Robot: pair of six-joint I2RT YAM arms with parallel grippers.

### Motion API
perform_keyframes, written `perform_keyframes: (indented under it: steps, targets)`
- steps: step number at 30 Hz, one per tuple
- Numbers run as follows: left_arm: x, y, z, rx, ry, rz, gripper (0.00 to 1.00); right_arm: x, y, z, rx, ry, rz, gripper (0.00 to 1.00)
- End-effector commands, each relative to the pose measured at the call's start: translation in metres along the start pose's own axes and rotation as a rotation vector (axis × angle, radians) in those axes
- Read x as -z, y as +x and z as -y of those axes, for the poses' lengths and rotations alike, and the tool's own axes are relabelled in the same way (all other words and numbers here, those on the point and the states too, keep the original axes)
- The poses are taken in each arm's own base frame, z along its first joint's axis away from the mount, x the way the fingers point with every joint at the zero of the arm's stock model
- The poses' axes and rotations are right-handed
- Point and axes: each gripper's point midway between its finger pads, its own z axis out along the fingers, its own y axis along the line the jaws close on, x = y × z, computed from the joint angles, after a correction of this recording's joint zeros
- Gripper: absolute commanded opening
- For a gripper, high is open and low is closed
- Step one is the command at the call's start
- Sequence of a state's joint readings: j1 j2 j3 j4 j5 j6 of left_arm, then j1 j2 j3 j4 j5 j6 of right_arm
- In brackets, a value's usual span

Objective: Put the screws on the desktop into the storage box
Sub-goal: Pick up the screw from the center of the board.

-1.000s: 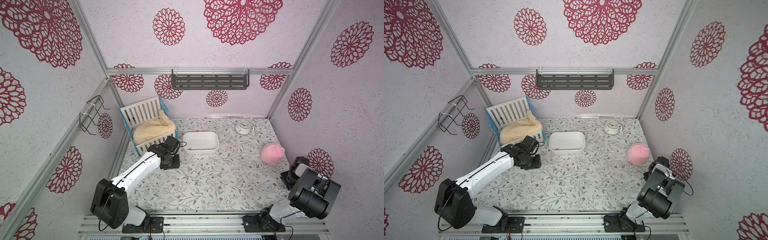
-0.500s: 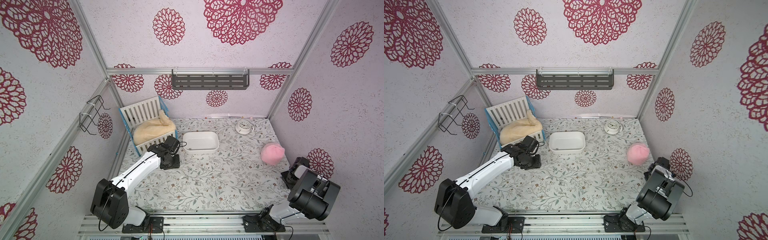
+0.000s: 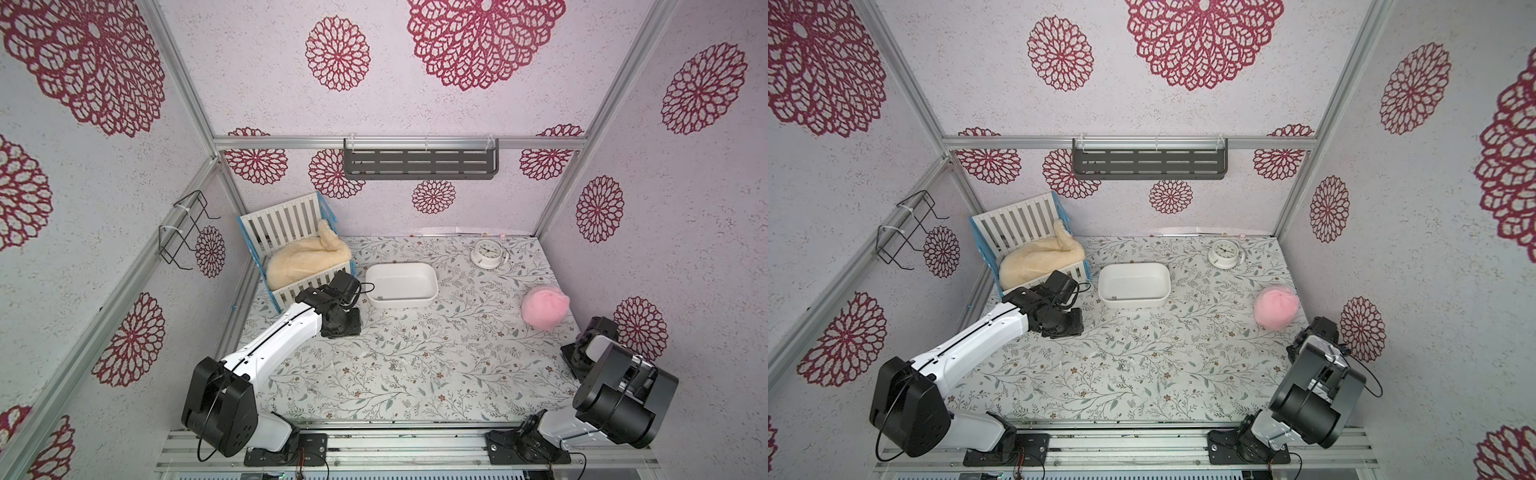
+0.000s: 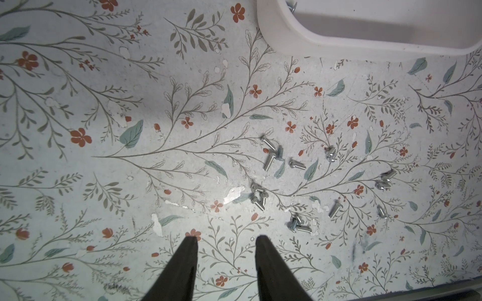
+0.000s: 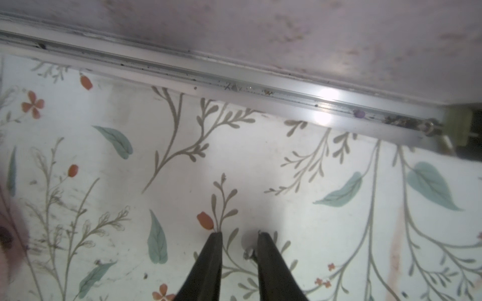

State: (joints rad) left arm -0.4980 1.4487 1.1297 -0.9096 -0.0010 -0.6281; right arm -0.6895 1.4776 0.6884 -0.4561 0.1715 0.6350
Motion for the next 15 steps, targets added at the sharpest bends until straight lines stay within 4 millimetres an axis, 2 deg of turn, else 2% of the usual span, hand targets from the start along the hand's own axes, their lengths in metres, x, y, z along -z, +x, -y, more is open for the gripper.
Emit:
perform_keyframes:
  steps: [1,9,15]
  targets:
    - [0.002,-0.006,0.009,-0.017,0.017,0.018,0.42,-0.009,0.051,0.015,0.048,0.038,-0.180,0.26]
    - [0.002,-0.006,0.008,-0.017,0.011,0.019,0.42,-0.011,0.064,0.012,0.078,0.032,-0.218,0.19]
    - [0.001,-0.005,0.008,-0.017,0.010,0.016,0.42,-0.012,0.073,0.010,0.123,0.049,-0.229,0.19]
